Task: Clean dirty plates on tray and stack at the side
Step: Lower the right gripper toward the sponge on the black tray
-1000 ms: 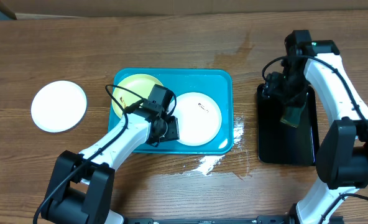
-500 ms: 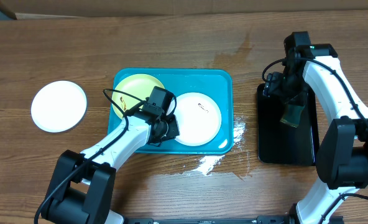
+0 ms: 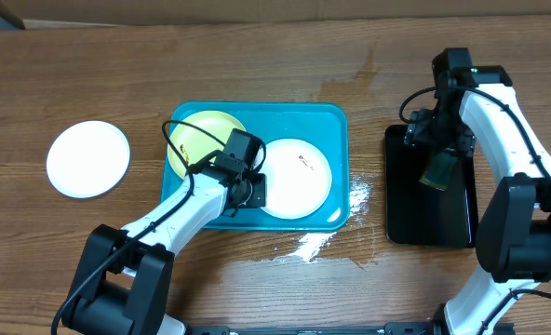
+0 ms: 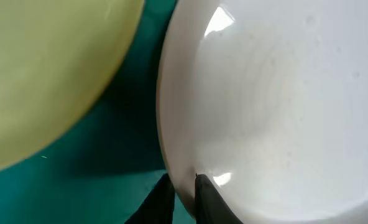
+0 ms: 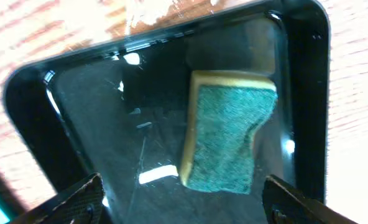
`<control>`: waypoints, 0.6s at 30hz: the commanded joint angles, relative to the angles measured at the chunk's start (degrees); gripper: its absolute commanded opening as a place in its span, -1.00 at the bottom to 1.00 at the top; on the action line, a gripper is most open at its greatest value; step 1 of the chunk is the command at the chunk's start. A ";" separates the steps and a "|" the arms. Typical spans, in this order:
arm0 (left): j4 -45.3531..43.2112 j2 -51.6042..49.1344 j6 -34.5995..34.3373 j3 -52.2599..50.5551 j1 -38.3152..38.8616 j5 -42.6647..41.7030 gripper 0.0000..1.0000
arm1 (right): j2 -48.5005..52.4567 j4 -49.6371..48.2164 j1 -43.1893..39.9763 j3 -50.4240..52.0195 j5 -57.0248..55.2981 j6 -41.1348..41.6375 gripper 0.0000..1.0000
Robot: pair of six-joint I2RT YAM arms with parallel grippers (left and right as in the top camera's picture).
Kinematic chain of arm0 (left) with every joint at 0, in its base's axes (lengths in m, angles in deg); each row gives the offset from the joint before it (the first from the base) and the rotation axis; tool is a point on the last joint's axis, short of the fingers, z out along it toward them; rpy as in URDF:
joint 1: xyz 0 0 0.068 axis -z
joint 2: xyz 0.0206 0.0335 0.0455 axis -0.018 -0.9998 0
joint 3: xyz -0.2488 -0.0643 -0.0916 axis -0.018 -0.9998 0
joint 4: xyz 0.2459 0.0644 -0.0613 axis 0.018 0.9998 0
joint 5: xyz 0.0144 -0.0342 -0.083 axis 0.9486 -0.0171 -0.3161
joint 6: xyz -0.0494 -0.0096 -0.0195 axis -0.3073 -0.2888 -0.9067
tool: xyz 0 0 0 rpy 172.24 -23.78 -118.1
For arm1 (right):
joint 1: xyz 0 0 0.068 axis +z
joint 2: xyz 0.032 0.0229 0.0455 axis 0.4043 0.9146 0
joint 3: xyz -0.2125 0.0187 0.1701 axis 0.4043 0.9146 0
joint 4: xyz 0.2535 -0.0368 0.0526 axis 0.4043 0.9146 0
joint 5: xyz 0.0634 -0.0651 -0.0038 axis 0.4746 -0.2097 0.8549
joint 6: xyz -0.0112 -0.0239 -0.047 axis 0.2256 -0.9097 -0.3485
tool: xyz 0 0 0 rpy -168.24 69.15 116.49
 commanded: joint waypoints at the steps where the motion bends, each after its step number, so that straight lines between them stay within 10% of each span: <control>1: -0.04 -0.28 10.27 2.56 -0.04 7.06 -0.74 | -1.25 1.16 -1.57 -0.24 -1.07 -0.66 0.71; 8: -0.28 -0.28 15.06 2.93 -0.02 9.11 -0.86 | -1.22 3.17 -6.38 -0.20 13.68 -4.37 0.80; 18: 0.55 -0.31 10.97 2.93 -0.02 -7.85 -0.21 | -1.22 1.33 -0.90 4.79 27.10 -11.15 0.57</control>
